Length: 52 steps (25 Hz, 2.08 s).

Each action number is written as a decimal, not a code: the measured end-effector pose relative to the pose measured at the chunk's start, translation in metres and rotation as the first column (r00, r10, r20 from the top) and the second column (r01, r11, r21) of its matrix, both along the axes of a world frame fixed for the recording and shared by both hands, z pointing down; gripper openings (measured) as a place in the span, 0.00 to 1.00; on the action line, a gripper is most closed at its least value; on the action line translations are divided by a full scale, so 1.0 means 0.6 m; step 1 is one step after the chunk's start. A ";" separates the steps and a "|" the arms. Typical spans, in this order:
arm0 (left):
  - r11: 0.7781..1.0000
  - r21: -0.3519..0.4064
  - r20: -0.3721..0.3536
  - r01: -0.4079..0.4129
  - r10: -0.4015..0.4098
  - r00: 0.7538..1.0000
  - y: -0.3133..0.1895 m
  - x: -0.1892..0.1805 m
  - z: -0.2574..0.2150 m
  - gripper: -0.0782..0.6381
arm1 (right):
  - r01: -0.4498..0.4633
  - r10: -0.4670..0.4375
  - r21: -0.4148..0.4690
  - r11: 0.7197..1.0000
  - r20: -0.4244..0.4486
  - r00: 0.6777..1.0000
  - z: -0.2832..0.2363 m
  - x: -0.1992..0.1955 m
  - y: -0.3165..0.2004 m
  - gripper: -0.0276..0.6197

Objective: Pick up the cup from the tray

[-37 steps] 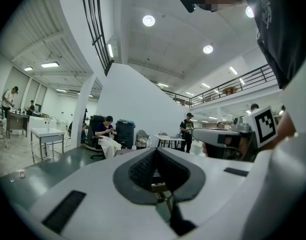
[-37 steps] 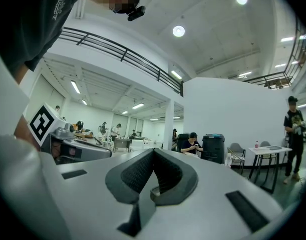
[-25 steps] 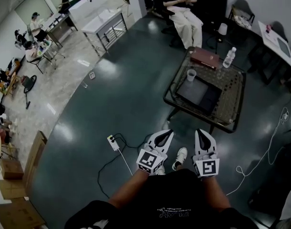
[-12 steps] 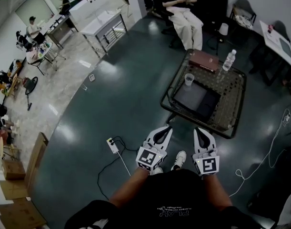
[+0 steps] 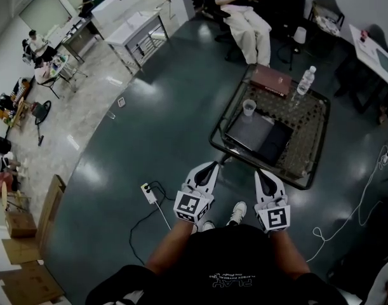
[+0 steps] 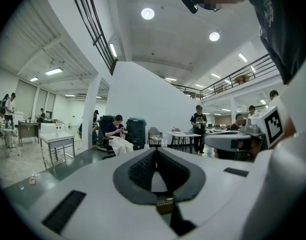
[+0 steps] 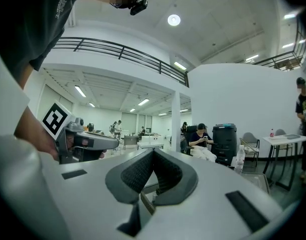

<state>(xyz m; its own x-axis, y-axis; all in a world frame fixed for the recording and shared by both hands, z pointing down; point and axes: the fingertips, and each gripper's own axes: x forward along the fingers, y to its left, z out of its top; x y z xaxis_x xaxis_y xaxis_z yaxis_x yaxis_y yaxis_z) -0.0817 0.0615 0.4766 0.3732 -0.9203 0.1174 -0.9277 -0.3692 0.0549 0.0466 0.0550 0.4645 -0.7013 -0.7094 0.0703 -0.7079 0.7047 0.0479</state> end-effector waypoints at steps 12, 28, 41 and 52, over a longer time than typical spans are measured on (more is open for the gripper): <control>0.999 -0.017 0.009 0.030 -0.030 1.000 -0.041 0.014 0.008 0.12 | 0.032 -0.032 -0.006 0.999 0.030 0.999 0.011 0.013 -0.056 0.05; 1.000 0.001 0.081 0.002 -0.002 0.997 -0.069 0.058 -0.001 0.12 | 0.048 -0.048 0.004 0.999 0.063 0.997 0.006 0.033 -0.112 0.05; 0.998 -0.010 0.062 -0.062 0.063 0.996 -0.113 0.080 0.007 0.12 | 0.015 -0.015 -0.003 1.000 0.055 0.998 0.009 0.038 -0.152 0.05; 0.995 -0.038 0.046 -0.087 0.089 0.995 -0.163 0.069 0.030 0.12 | -0.015 0.016 -0.024 1.000 0.038 0.999 0.021 0.030 -0.195 0.05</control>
<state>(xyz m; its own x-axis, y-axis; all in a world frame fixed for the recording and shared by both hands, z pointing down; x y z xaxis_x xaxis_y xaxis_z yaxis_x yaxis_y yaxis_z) -0.0406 -0.0364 0.4946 0.4459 -0.8790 0.1693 -0.8935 -0.4483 0.0257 0.0648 -0.0619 0.4772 -0.6930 -0.7183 0.0610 -0.7195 0.6945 0.0041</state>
